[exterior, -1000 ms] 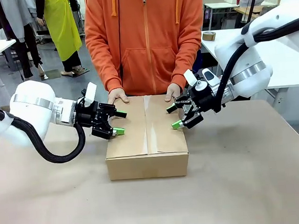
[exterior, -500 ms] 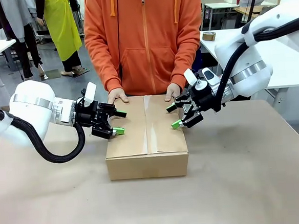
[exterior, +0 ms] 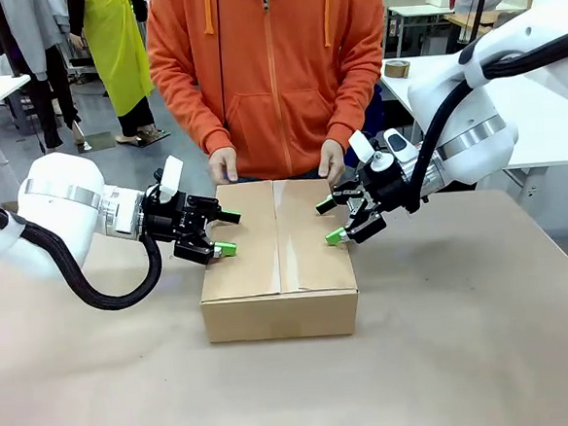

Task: Pack the gift set into the box.
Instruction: Press and hold the closed box until the human finishes sealing it.

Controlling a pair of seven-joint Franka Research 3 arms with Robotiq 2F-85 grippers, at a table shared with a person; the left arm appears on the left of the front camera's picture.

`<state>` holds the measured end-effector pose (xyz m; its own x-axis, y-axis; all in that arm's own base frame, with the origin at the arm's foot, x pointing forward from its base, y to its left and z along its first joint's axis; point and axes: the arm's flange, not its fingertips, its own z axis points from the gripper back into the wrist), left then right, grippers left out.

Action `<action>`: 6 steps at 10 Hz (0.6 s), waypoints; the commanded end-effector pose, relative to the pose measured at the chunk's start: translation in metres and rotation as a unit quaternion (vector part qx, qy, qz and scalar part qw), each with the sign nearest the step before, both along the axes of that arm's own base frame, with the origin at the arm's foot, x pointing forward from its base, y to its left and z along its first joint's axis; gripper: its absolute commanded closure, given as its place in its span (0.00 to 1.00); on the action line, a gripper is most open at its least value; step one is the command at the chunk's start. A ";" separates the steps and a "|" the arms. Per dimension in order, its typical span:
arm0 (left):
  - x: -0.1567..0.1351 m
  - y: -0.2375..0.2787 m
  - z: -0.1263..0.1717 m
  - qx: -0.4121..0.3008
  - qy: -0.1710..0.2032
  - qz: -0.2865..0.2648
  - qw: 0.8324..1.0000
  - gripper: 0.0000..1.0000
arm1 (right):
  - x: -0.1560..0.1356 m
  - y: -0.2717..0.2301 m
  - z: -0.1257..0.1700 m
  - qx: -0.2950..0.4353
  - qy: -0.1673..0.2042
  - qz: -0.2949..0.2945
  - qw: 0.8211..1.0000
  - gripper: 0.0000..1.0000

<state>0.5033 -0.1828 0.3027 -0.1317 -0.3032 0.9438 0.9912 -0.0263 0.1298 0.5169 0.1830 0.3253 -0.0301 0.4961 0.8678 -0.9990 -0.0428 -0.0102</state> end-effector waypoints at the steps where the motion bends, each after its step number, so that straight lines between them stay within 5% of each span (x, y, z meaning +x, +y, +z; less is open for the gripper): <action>1: -0.001 0.001 -0.002 -0.003 -0.007 -0.001 1.000 0.00 | -0.001 0.000 0.001 -0.003 -0.003 -0.003 1.000 0.00; 6: -0.001 0.001 -0.002 -0.003 -0.007 -0.001 1.000 0.00 | -0.001 0.000 0.001 -0.003 -0.003 -0.003 1.000 0.00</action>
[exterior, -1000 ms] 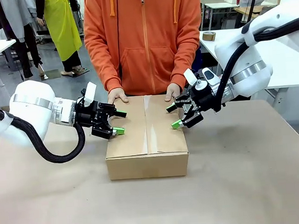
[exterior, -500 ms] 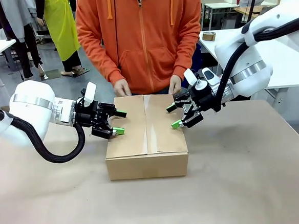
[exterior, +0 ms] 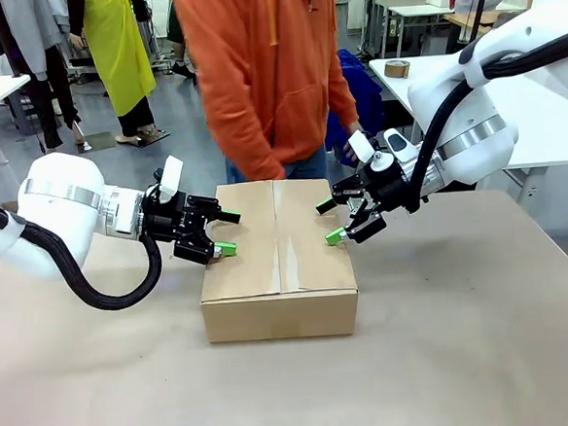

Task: Pack the gift set into the box.
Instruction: Press and hold the closed box until the human finishes sealing it.

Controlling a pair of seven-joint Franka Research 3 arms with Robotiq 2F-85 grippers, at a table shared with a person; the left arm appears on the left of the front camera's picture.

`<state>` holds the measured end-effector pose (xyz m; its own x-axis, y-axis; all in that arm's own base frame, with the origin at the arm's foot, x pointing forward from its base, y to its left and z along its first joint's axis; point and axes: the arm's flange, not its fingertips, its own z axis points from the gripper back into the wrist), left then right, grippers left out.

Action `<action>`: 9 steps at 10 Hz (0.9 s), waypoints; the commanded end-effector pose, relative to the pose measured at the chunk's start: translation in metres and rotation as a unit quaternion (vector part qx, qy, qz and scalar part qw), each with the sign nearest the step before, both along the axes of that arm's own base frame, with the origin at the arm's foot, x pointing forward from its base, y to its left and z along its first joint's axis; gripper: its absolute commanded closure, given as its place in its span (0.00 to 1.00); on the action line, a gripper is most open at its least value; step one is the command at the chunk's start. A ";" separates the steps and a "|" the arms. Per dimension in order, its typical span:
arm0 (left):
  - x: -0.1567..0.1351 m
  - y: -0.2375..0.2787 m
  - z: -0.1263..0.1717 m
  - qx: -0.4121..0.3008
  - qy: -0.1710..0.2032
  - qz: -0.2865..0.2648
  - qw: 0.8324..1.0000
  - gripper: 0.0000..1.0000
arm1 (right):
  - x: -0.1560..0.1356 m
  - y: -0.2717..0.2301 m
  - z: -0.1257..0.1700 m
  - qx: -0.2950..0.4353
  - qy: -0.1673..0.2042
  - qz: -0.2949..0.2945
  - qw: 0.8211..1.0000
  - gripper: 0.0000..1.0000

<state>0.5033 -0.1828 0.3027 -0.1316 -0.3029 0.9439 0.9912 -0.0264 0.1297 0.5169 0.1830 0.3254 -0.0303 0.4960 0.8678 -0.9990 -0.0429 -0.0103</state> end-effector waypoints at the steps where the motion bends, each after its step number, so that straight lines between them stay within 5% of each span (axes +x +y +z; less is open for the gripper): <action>1: -0.001 0.001 -0.002 -0.003 -0.007 -0.001 1.000 0.00 | -0.001 0.000 0.001 -0.003 -0.003 -0.003 1.000 0.00; 9: -0.001 0.001 -0.002 -0.003 -0.007 -0.001 1.000 0.00 | -0.001 0.000 0.001 -0.003 -0.003 -0.003 1.000 0.00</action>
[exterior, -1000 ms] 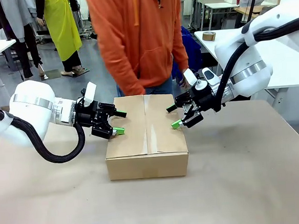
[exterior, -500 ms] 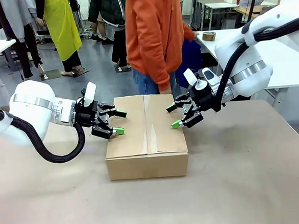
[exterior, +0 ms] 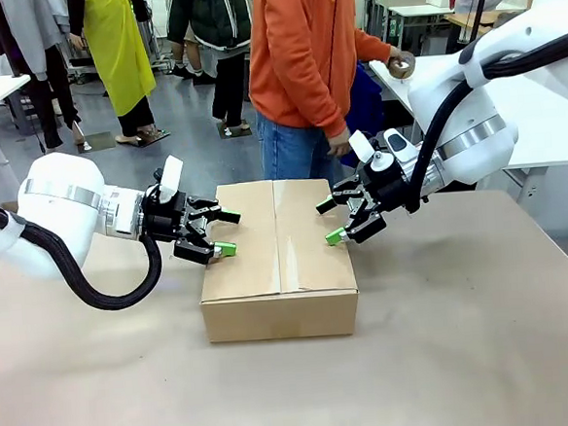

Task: Pack the gift set into the box.
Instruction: Press and hold the closed box until the human finishes sealing it.

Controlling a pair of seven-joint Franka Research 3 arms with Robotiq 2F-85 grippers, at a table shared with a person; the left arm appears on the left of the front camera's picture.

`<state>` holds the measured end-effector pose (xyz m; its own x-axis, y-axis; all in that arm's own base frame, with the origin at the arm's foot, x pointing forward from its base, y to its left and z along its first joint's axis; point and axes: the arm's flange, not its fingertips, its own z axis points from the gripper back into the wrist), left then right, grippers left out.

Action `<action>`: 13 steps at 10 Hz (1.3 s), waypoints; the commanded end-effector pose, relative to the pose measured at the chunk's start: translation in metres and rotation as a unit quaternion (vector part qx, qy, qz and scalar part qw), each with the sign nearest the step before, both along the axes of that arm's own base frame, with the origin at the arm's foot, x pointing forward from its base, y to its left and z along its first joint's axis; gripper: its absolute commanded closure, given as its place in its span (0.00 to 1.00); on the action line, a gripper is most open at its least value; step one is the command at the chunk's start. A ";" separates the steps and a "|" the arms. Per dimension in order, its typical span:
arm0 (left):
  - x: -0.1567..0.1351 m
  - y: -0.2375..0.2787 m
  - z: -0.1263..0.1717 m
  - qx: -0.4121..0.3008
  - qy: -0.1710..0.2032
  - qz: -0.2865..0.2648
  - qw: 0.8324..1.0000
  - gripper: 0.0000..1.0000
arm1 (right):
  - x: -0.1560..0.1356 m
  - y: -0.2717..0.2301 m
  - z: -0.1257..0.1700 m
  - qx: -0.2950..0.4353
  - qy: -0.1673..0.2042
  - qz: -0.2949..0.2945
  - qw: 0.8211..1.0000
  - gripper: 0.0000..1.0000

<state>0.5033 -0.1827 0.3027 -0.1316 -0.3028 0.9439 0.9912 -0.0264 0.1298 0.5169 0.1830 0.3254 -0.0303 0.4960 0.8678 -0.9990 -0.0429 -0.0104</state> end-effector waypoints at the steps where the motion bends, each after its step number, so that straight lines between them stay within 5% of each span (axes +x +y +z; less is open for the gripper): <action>1: -0.001 0.001 -0.002 -0.003 -0.007 -0.001 1.000 0.00 | -0.001 0.000 0.001 -0.003 -0.003 -0.003 1.000 0.00; 13: -0.001 0.001 -0.002 -0.003 -0.007 -0.001 1.000 0.00 | -0.001 0.000 0.001 -0.003 -0.003 -0.003 1.000 0.00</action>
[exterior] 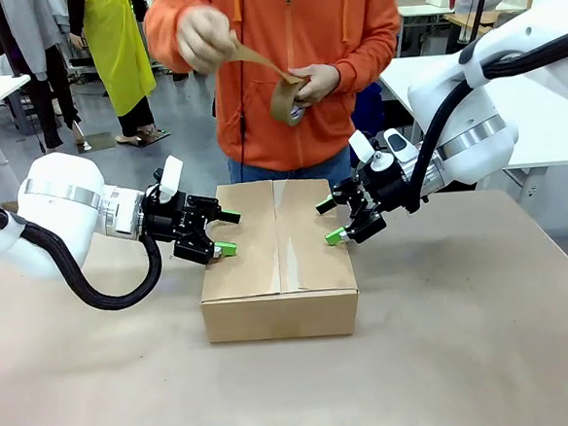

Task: Pack the gift set into the box.
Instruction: Press and hold the closed box until the human finishes sealing it.

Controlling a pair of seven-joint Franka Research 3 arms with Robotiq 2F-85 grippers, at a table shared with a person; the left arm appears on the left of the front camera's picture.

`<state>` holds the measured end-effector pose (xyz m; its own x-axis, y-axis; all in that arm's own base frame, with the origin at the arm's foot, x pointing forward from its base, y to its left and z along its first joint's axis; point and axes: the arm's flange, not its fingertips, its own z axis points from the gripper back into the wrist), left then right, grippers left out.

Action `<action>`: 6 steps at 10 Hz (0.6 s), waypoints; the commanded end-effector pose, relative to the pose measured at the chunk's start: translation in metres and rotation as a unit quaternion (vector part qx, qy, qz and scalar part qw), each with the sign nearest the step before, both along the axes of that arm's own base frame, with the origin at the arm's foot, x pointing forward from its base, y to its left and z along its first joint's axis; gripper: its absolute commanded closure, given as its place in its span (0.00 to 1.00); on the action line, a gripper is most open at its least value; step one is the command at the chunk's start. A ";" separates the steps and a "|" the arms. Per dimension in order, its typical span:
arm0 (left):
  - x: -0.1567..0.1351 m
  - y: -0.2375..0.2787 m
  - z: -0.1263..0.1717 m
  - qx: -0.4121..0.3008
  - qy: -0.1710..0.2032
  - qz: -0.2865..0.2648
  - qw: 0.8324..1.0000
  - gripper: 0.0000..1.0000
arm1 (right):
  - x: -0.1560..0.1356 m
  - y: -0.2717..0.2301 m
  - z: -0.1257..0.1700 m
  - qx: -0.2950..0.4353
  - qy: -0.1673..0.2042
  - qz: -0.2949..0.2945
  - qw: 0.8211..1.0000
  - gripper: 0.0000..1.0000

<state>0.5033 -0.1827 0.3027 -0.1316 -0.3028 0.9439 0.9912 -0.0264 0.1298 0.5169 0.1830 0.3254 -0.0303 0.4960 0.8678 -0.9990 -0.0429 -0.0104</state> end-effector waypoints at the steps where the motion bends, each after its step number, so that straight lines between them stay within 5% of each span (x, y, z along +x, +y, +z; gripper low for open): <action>1: -0.001 0.001 -0.002 -0.003 -0.007 -0.001 1.000 0.00 | -0.001 0.000 0.001 -0.003 -0.003 -0.003 1.000 0.00; 6: -0.001 0.001 -0.002 -0.003 -0.007 -0.001 1.000 0.00 | -0.001 0.000 0.001 -0.003 -0.003 -0.003 1.000 0.00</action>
